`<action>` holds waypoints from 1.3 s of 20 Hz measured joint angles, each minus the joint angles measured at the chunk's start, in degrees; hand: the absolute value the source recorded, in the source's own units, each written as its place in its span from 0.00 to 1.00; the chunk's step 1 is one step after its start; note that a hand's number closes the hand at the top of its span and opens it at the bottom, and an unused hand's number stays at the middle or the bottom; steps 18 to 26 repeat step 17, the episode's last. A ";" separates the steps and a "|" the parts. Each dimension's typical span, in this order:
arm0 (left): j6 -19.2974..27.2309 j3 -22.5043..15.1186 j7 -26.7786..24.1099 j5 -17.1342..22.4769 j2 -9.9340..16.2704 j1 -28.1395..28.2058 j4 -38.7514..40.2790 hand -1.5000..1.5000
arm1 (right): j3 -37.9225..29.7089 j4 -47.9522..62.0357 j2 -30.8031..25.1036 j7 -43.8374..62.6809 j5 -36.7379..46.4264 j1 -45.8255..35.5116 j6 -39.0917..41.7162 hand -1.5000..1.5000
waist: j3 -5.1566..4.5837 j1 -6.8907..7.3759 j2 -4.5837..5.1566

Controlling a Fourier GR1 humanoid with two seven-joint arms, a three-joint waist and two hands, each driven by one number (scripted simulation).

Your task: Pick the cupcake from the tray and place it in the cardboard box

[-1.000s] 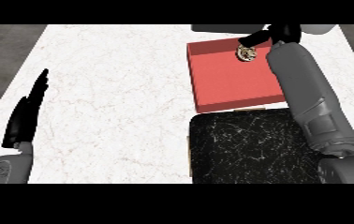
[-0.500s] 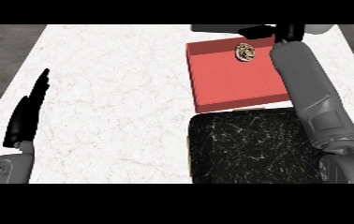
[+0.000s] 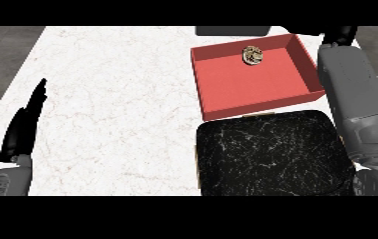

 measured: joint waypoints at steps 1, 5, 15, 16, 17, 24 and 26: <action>0.13 0.16 -0.36 -0.04 -0.04 0.20 0.31 0.50 | -0.43 -1.14 -0.37 -1.03 -1.09 1.53 0.74 0.00 | -0.02 -0.26 -0.11; -0.71 1.31 0.25 0.55 1.03 0.79 -0.21 0.50 | -0.87 -7.22 -2.63 -0.66 -4.11 7.15 4.64 0.00 | -0.06 -1.23 -0.57; -1.18 2.37 -0.01 0.87 1.15 3.98 -2.41 0.50 | -1.15 -30.80 -7.53 4.78 -11.13 28.19 18.15 0.00 | -0.10 -2.27 -0.92; -1.00 2.34 -0.01 0.61 1.09 3.59 -1.92 0.50 | -1.27 -33.40 -7.89 5.49 -12.06 30.55 19.89 0.00 | -0.09 -2.30 -0.88; -1.01 2.50 0.26 0.56 1.27 3.35 -1.93 0.50 | -1.25 -36.24 -8.31 6.64 -12.84 32.80 21.76 0.00 | -0.09 -2.32 -0.86; -1.01 2.50 0.26 0.56 1.27 3.35 -1.93 0.50 | -1.25 -36.24 -8.31 6.64 -12.84 32.80 21.76 0.00 | -0.09 -2.32 -0.86; -1.01 2.50 0.26 0.56 1.27 3.35 -1.93 0.50 | -1.25 -36.24 -8.31 6.64 -12.84 32.80 21.76 0.00 | -0.09 -2.32 -0.86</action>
